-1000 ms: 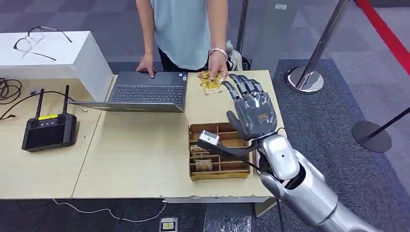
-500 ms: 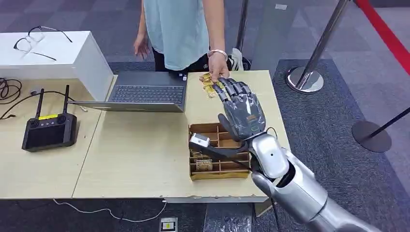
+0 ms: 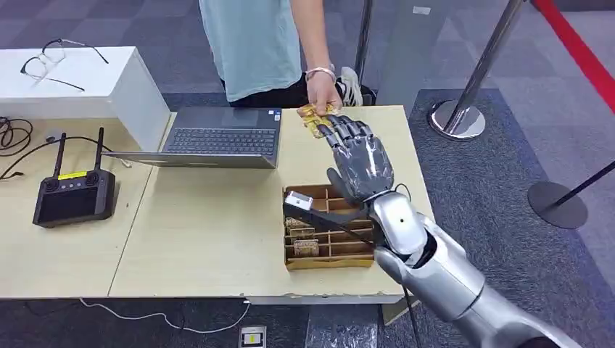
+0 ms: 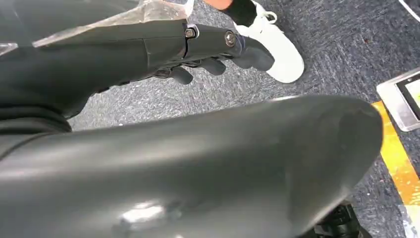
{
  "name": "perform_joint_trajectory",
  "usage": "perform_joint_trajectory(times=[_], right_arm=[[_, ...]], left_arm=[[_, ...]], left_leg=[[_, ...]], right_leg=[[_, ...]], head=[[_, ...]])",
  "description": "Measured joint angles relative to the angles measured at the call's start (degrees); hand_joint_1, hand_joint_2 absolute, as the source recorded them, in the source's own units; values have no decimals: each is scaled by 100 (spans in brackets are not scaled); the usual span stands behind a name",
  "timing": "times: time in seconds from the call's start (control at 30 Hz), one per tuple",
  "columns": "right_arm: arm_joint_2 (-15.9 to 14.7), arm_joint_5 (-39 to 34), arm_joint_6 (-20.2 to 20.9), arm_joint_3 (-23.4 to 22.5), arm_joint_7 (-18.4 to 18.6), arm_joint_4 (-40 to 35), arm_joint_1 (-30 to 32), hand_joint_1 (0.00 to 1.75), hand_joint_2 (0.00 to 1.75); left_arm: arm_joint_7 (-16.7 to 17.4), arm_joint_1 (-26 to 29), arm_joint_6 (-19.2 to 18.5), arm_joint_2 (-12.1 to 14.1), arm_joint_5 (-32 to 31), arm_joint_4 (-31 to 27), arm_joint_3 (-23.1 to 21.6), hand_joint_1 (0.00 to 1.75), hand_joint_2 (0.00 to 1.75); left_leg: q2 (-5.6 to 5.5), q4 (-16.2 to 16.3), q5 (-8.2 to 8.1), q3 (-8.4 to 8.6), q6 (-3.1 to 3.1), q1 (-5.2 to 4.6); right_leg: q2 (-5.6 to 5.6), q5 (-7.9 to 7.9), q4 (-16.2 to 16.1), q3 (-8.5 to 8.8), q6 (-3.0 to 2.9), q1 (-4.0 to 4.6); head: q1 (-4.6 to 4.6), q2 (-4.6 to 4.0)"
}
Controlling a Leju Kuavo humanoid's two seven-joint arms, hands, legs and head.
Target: Pass the card to the sensor for recognition and then transmit it.
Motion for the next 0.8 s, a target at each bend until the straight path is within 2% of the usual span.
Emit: perform_joint_trajectory(times=[0.27,0.37,0.4,0.47,0.6,0.63,0.8], right_arm=[[-2,0,-35,7,37,179,-58,35,175],[-2,0,-33,7,37,207,-91,45,175],[-2,0,-33,7,39,212,-101,59,175],[-2,0,-33,7,39,212,-118,61,175],[-2,2,-35,7,52,214,-140,166,175],[-2,2,-35,7,52,214,-144,175,175],[-2,2,-109,7,61,214,-169,175,175]], left_arm=[[24,1,0,0,2,0,-2,0,0],[22,2,0,0,2,0,-2,0,0],[22,2,0,0,6,0,0,0,0],[15,2,0,0,11,0,-2,0,0],[13,2,0,0,26,0,-2,0,0],[9,2,0,0,28,0,0,0,0],[-7,2,11,0,42,0,0,0,0]], left_leg=[[0,0,0,0,0,0],[0,0,0,0,0,0],[0,0,0,0,0,0],[0,0,0,1,0,0],[0,0,0,0,0,0],[0,0,0,0,0,0],[0,0,0,1,0,0]], right_leg=[[0,0,0,-1,0,0],[0,0,0,-1,0,0],[0,0,0,-1,0,0],[0,0,0,0,0,0],[0,0,0,0,0,0],[0,0,0,-1,0,0],[0,0,0,0,0,0]], head=[[0,0],[-2,0],[0,0],[-2,0],[0,0],[0,0],[0,0]])
